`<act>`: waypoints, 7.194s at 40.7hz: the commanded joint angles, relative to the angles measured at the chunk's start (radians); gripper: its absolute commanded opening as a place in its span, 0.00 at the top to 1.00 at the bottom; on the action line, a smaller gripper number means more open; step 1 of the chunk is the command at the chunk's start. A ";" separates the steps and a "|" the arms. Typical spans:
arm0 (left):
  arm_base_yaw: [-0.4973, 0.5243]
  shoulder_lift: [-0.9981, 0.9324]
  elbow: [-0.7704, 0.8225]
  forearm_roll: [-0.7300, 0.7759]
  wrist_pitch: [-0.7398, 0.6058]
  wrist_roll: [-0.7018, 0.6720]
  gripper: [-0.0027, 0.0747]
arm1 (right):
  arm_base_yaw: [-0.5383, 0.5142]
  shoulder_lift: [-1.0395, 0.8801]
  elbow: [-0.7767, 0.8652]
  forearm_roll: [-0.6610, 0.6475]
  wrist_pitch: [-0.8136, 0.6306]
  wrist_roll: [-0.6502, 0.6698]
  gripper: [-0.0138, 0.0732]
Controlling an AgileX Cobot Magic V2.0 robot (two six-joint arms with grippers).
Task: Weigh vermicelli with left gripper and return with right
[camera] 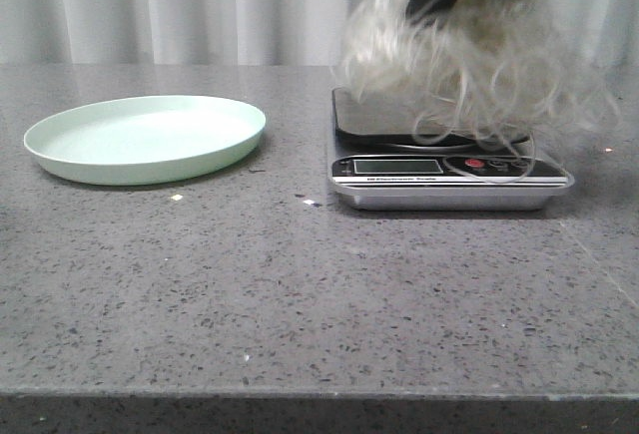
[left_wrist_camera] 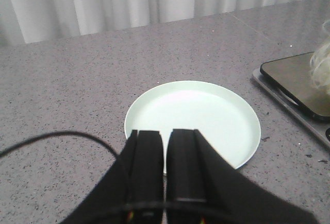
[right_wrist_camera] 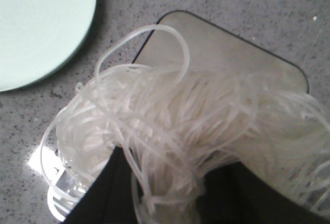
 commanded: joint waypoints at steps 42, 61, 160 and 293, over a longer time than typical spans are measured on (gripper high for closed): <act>0.000 -0.007 -0.027 -0.017 -0.083 -0.010 0.79 | 0.293 0.309 -0.529 0.000 -0.184 -0.122 0.66; 0.000 -0.007 -0.027 -0.021 -0.083 -0.010 0.79 | 0.318 0.513 -0.526 0.001 -0.246 -0.122 0.66; 0.000 -0.007 -0.027 -0.021 -0.135 -0.010 0.79 | -0.215 -0.282 0.069 0.006 -0.237 -0.116 0.67; 0.290 -0.625 0.573 0.101 -0.310 -0.109 0.79 | -0.215 -0.971 0.854 0.032 -0.650 -0.115 0.67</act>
